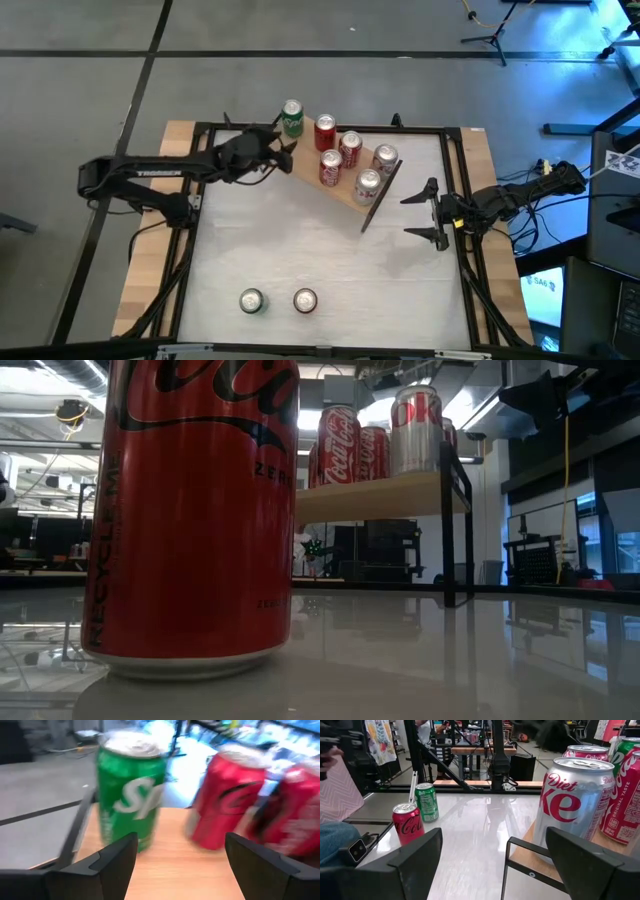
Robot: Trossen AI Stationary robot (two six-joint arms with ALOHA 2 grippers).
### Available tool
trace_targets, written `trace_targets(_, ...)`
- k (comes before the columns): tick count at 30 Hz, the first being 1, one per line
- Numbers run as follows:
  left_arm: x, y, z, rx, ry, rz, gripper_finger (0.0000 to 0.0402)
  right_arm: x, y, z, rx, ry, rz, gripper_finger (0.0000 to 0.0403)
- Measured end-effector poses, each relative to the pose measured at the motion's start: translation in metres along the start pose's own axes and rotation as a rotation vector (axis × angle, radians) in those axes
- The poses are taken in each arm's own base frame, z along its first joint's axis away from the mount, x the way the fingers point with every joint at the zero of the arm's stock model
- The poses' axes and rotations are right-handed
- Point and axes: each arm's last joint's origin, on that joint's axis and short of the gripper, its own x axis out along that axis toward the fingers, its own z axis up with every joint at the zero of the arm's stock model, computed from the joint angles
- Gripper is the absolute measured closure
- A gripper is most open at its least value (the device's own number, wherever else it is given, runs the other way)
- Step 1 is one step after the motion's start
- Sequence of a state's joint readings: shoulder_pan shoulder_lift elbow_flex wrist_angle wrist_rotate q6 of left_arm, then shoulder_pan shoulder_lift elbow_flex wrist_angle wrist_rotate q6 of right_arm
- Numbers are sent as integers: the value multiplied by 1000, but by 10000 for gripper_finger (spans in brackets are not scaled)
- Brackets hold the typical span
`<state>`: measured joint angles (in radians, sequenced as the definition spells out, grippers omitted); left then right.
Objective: Place canned beverage on shelf
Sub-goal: Put the green soda can on the shelf aligned with the other green soda can
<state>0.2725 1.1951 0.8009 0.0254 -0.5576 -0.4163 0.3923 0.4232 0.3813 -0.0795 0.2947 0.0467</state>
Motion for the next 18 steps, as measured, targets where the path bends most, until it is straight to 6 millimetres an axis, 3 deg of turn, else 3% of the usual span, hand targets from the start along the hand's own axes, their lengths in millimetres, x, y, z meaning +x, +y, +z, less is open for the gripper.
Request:
trace_targets(8, -42, -22, 6, 29, 59, -396, 111, 0, 0, 0, 0, 0, 0, 54)
trace_targets(14, -60, -42, -4, 63, 172, -689, 111, 0, 0, 0, 0, -1, 0, 54)
trace_targets(18, -69, -52, -11, 58, 226, -775, 111, 0, 0, 0, 0, -1, 0, 54)
